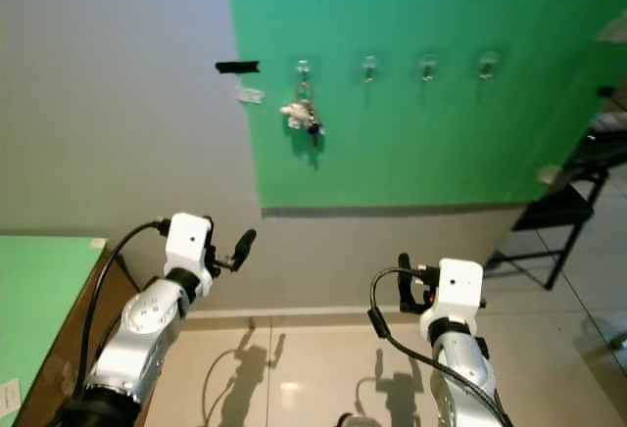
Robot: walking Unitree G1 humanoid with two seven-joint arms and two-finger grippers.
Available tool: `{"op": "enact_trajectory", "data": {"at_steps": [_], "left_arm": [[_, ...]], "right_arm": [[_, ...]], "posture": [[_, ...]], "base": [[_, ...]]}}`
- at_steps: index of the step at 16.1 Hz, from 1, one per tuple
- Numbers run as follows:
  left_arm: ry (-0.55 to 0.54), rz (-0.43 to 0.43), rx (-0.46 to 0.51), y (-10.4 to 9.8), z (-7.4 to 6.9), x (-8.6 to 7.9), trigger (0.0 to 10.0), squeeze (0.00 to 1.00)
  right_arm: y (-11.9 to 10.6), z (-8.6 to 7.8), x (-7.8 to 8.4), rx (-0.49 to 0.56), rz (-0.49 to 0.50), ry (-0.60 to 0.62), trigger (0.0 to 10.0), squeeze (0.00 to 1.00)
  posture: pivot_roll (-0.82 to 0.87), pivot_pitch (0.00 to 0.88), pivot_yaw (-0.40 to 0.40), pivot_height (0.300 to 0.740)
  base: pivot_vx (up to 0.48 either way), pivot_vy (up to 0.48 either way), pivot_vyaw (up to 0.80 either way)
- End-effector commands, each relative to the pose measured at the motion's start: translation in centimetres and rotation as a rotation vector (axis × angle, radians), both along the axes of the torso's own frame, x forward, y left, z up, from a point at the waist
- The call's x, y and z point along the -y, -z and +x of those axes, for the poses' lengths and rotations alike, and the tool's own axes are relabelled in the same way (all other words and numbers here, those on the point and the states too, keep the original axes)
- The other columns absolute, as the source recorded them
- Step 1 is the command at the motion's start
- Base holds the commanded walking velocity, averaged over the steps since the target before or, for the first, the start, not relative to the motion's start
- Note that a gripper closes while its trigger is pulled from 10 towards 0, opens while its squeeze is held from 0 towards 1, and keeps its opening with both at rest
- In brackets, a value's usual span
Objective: Hang keys on a hook
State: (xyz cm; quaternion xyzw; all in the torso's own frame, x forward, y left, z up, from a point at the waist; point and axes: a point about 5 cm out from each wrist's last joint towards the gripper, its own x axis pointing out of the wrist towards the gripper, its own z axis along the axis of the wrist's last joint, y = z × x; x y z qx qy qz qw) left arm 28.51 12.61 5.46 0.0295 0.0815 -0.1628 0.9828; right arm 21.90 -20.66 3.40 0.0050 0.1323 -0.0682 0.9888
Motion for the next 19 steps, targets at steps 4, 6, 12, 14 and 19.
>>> {"op": "enact_trajectory", "data": {"at_steps": [4,6,12,14,19], "left_arm": [[-0.019,-0.015,-0.009,-0.3,0.7,-0.2,10.0,0.0],[-0.034,0.004,0.033,-0.8,1.1,-0.2,10.0,0.0],[-0.031,0.021,0.021,-0.6,1.3,0.2,10.0,0.0],[-0.04,0.049,0.019,-0.4,1.2,0.1,10.0,0.0],[-0.008,0.088,0.028,-0.3,1.1,0.8,10.0,0.0]], "right_arm": [[-0.4,1.2,-0.4,0.013,0.005,-0.023,10.0,0.0],[-0.2,1.3,-0.3,-0.001,0.003,-0.029,10.0,0.0],[-0.1,1.6,-0.2,-0.006,-0.01,-0.046,10.0,0.0],[-0.1,1.7,-0.3,-0.006,-0.011,-0.057,10.0,0.0],[-0.3,2.4,-0.5,-0.001,-0.002,-0.07,10.0,0.0]], "posture": [[-0.15,0.0,0.022,0.74],[-0.15,0.0,0.023,0.74],[-0.16,0.0,0.023,0.74],[-0.15,0.0,0.021,0.74],[-0.16,0.0,0.026,0.74]], "base": [[0.0,0.478,0.0],[0.0,0.24,0.0],[0.0,0.0,0.74],[0.0,0.0,0.72],[0.0,0.0,0.71]]}}
